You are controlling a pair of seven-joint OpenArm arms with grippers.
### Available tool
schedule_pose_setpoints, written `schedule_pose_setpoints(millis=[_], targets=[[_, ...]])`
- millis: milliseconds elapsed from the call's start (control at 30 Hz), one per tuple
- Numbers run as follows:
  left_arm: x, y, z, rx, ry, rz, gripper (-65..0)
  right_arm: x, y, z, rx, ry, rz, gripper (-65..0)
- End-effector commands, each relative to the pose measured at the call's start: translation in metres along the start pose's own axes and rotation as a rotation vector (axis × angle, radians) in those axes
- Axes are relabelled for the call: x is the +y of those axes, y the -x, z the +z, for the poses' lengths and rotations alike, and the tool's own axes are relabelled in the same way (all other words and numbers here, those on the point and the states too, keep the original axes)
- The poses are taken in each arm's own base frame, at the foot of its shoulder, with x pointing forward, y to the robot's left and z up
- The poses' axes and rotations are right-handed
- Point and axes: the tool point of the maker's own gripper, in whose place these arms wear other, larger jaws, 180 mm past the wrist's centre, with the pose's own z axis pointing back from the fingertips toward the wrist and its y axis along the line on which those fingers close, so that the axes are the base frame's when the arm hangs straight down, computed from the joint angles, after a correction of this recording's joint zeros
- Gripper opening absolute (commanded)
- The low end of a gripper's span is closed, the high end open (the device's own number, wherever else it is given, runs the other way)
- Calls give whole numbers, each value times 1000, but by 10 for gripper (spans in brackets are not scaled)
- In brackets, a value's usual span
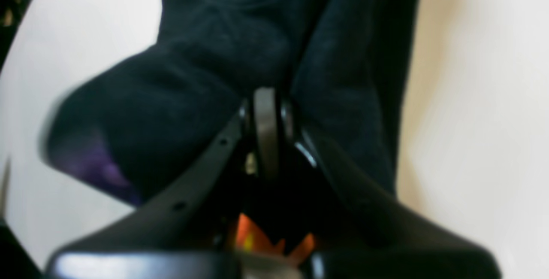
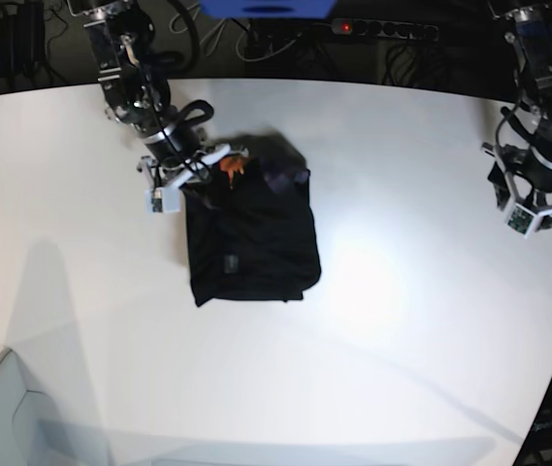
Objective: Layout the t-shirt on the table in an organized manner, then fold the t-shirt properly
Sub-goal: 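Press and tuck the bundle's folded edge with the right gripper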
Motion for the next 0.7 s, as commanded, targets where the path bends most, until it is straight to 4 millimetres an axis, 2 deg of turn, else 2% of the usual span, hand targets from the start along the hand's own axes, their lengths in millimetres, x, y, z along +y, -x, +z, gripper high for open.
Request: schedule_pose_setpoints(millis=[0, 67, 133, 267, 333, 400, 467, 600, 667], targets=[[12, -11, 3, -39, -33, -6, -283, 2, -7, 1, -31, -6, 2, -650], [12, -11, 3, -39, -33, -6, -283, 2, -5, 6, -47, -4, -5, -650], [12, -10, 3, -38, -32, -6, -283, 9, -20, 11, -95, -18, 1, -650], [12, -11, 4, -40, -34, -7, -283, 36, -50, 28, -178, -73, 17, -650], [11, -12, 5, -42, -34, -8, -283, 56, -61, 34, -208, -120, 26, -650], [7, -8, 8, -33, -26, -14, -283, 77, -58, 33, -202, -176, 30, -650], [7, -12, 10, -44, -30, -18, -283, 93, -54, 30, -187, -220, 36, -650], [0, -12, 10, -47, -22, 2, -283, 122, -22, 9, -96, -300, 44, -650], [-5, -6, 12, -32, -9, -1, -283, 127, -4, -3, -47, -307, 39, -650]])
